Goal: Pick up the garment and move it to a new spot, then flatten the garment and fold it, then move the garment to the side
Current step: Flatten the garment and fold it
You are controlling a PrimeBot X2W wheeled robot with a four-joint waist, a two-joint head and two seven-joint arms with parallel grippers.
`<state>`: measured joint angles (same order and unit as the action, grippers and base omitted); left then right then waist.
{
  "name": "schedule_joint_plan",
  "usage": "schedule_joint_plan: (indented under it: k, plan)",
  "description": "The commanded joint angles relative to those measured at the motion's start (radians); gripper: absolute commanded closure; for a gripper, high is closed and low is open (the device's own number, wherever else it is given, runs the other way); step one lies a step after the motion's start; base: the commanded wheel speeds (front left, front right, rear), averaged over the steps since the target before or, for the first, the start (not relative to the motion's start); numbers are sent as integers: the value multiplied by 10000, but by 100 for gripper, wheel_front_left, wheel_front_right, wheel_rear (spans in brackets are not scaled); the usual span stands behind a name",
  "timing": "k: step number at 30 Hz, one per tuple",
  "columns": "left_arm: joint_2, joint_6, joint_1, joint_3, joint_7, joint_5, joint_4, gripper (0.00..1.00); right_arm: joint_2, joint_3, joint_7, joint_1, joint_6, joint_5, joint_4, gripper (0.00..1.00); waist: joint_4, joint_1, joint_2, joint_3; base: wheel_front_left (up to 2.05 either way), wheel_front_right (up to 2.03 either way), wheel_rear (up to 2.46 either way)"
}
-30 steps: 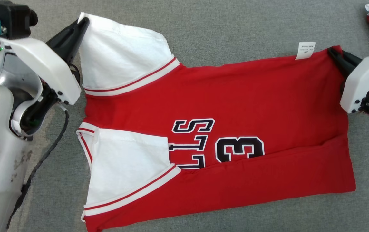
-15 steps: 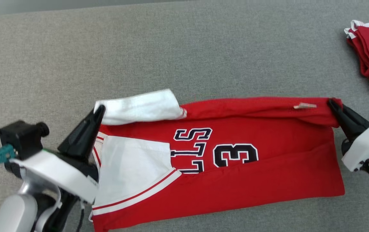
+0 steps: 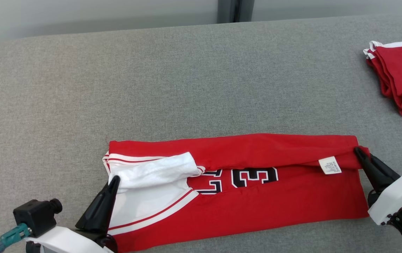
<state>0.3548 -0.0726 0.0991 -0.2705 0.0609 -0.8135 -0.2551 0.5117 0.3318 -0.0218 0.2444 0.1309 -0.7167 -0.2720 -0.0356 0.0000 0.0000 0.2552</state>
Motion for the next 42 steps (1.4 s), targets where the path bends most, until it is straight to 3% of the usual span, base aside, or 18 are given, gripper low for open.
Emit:
schedule_joint_plan:
  k: [1,2,4,5,6,7,8,15,23,30,36,42]
  plan:
    - [-17,75,133,-29,-22,-78,120,100,-54,-73,-22,-194,-1,124,31,100,1,0,0,-78,0,0,0]
    - [-50,112,193,-61,-56,-113,233,100,-118,-120,14,-259,-2,214,28,100,-2,0,0,-127,0,0,0]
    - [-89,203,314,-127,-128,-184,477,100,-262,-241,134,-406,-2,308,-80,61,-2,0,0,-233,0,0,0]
    - [-160,244,354,-132,-192,-242,596,91,-343,-317,194,-489,-2,349,-137,48,5,0,0,-288,0,0,0]
    - [-209,286,397,-119,-271,-285,700,60,-430,-377,260,-595,-1,372,-183,22,11,0,0,-348,0,0,0]
    - [-209,286,397,-119,-271,-285,700,60,-430,-377,260,-595,-1,372,-183,22,11,0,0,-348,0,0,0]
    - [-228,344,466,-134,-347,-301,768,2,-504,-441,330,-705,-1,372,-203,0,13,0,0,-402,0,0,0]
    - [-198,797,1334,-272,-502,-701,858,0,-740,-843,792,-1586,-1,317,-97,0,-5,0,0,-766,0,0,0]
    - [-251,416,1418,110,-1075,-458,992,0,-895,-1655,1051,-2262,-1,391,48,0,-39,0,0,-1094,0,0,0]
    - [-615,86,455,-72,-1979,604,1537,0,-1315,-1979,780,-1740,-1,809,-224,0,-85,0,0,-1290,0,0,0]
    - [-1176,-157,-212,-256,-2748,1253,2370,0,-1720,-2095,244,-891,-1,1492,-1226,0,-28,0,0,-1412,0,0,0]
    - [-1445,15,-516,-437,-2973,1457,2989,0,-1955,-2020,-294,-195,-1,2054,-2564,0,189,0,0,-1351,0,0,0]
